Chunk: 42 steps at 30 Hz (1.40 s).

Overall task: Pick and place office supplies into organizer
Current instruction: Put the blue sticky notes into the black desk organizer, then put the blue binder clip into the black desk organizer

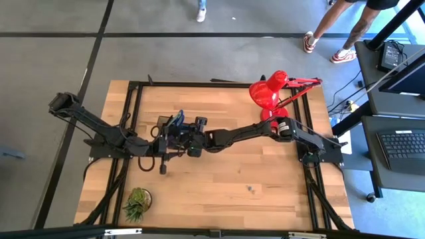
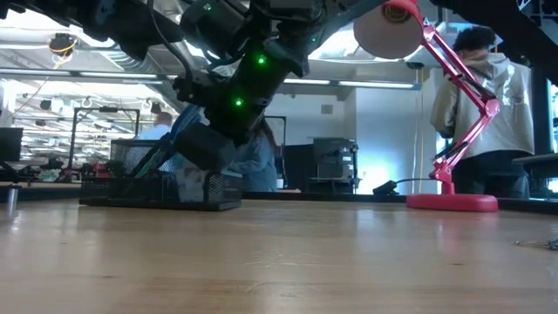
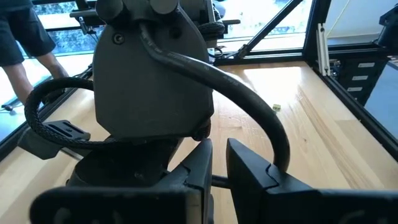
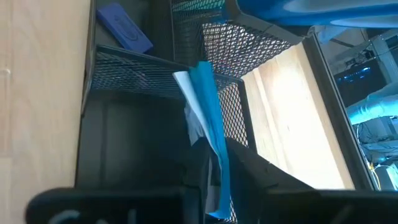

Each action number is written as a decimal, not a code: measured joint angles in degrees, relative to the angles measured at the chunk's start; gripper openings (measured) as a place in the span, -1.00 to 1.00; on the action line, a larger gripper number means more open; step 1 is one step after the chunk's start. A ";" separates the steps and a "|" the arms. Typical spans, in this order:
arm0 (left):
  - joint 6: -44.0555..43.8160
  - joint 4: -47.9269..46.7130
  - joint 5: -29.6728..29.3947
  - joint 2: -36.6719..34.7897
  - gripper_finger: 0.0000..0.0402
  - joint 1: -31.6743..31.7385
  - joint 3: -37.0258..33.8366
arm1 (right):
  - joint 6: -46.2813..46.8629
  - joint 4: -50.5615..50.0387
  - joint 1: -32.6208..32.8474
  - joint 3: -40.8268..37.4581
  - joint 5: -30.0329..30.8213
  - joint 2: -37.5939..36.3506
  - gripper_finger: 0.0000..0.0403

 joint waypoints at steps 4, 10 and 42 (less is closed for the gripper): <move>-0.02 0.00 -0.01 0.00 -0.79 0.00 0.01 | 0.00 -0.02 0.00 0.00 0.00 0.00 -0.72; -0.02 0.00 0.00 0.00 -0.79 0.00 0.02 | -0.62 -0.02 0.00 -0.02 -0.06 0.00 -0.70; -2.64 -2.08 2.67 0.07 -0.79 -0.04 0.09 | 11.42 -40.35 9.32 14.36 -4.28 -0.66 -0.16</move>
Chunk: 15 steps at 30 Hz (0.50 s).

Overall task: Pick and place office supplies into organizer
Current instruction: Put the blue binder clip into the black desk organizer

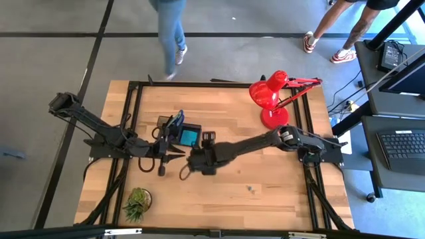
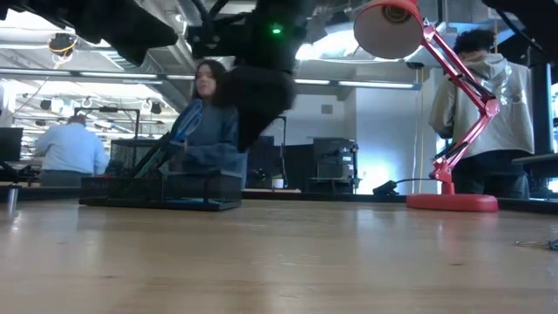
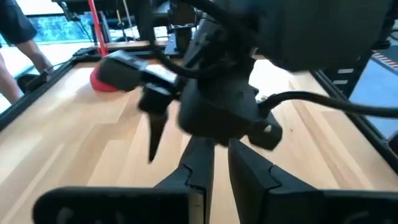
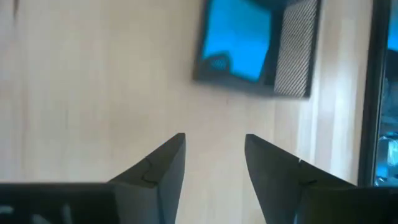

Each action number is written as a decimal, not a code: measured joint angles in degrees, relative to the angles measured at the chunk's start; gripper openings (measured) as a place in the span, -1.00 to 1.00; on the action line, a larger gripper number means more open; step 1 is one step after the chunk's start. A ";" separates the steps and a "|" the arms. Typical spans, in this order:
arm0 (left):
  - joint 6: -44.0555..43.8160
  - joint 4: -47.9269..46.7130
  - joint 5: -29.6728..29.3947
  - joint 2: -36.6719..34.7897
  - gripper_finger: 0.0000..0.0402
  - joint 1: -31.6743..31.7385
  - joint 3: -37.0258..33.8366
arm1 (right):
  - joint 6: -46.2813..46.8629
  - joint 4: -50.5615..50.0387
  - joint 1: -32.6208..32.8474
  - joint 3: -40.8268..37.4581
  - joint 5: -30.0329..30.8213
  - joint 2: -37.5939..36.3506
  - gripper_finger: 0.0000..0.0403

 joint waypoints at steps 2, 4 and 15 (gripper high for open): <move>-0.85 -0.64 0.11 0.00 -0.79 -0.01 0.00 | 2.02 -2.46 1.45 -0.59 0.06 -0.16 -0.16; -1.09 -1.21 0.08 0.01 -0.79 0.02 0.00 | 3.96 -3.36 2.76 -2.30 0.10 -1.65 -0.16; -2.56 -2.70 0.05 0.66 -0.79 -0.83 -0.02 | 16.30 4.56 13.64 -22.49 -1.91 -19.96 -0.16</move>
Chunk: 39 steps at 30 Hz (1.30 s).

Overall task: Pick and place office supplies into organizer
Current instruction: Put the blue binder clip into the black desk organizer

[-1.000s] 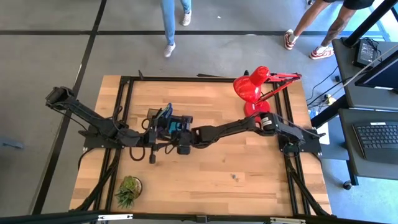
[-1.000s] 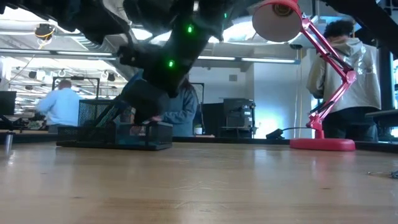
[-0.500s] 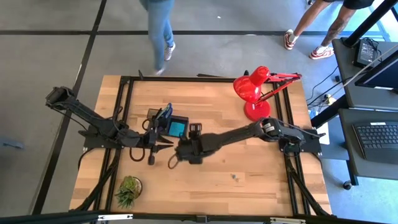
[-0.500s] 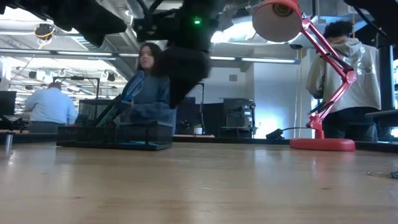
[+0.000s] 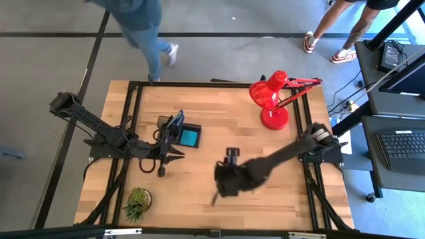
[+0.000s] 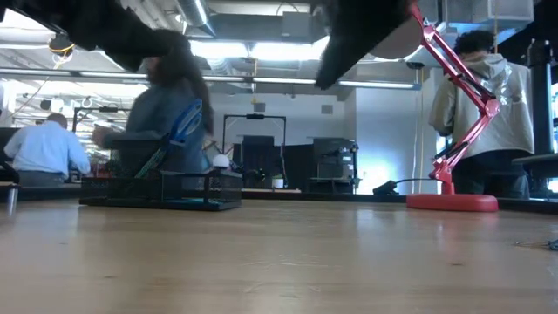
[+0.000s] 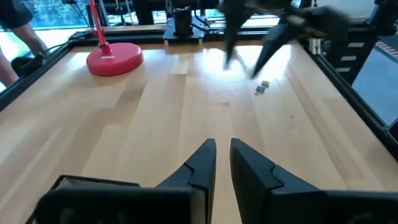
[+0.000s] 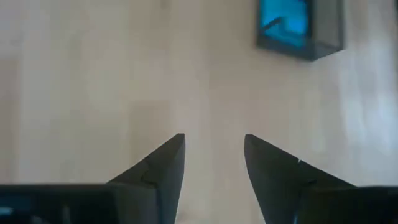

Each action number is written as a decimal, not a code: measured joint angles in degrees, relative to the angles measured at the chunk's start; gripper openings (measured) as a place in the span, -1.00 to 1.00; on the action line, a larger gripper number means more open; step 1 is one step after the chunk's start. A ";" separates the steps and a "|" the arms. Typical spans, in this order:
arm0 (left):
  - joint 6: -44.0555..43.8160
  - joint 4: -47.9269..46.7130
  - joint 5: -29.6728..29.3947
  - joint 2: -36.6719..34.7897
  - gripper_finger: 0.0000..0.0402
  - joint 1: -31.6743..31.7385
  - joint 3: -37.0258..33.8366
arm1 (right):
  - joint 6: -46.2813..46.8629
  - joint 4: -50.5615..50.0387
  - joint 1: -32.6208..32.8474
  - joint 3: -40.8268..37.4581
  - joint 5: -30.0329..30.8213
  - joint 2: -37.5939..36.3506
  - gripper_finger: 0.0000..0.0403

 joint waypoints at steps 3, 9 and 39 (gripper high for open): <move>0.02 0.08 -0.08 0.08 -0.79 0.04 0.00 | 2.30 2.89 3.55 -5.39 -0.70 -2.94 -0.16; 0.03 0.54 -0.53 0.08 -0.79 0.10 0.00 | 9.09 3.07 9.25 -10.42 -4.76 -4.44 -0.16; 5.04 16.21 14.84 8.39 -0.76 1.57 0.35 | 46.97 -3.07 11.05 -18.56 -26.01 -5.76 -0.16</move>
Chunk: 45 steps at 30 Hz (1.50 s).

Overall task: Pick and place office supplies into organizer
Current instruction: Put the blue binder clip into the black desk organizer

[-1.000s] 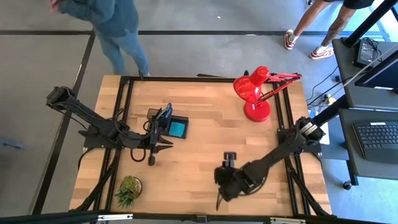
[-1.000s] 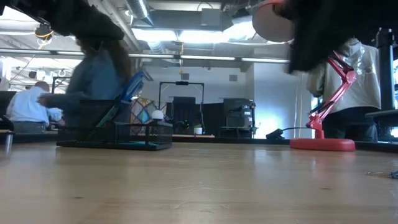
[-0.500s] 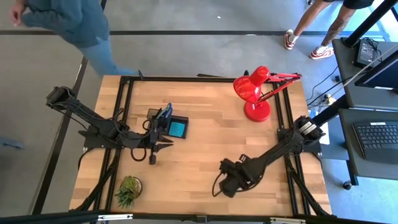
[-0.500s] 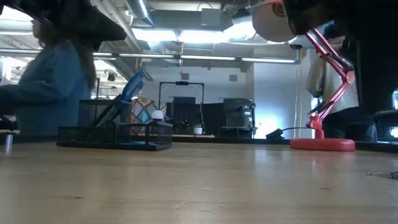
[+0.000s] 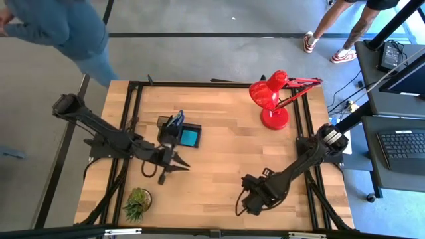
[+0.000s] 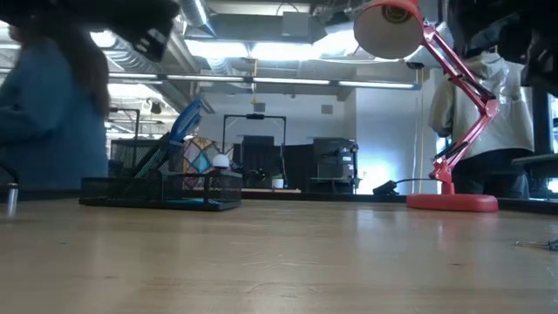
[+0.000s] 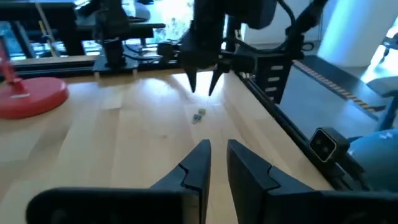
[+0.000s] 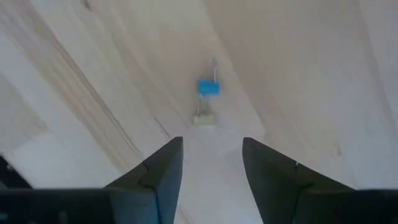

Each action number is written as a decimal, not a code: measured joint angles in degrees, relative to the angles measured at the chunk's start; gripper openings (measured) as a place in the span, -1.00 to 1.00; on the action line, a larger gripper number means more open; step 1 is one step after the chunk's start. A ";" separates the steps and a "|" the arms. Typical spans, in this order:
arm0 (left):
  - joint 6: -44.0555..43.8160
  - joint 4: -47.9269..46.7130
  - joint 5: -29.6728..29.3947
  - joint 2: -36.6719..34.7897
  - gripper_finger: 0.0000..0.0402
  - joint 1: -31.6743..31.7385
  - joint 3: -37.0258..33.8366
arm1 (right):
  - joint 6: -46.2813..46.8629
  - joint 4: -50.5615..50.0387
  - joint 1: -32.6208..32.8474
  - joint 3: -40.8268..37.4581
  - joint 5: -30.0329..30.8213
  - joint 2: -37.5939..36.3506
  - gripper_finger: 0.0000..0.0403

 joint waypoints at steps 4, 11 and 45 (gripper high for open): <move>-0.01 0.69 0.44 6.08 -0.71 1.44 2.90 | 0.67 1.92 -0.02 -0.11 1.29 -0.09 -0.16; 0.61 0.64 1.18 11.61 -0.66 1.98 5.52 | -0.78 4.52 -0.83 -0.11 2.89 0.44 -0.16; 0.69 -0.15 1.22 11.94 -0.66 1.56 5.68 | -3.97 3.80 -3.06 -0.18 2.67 3.98 -0.38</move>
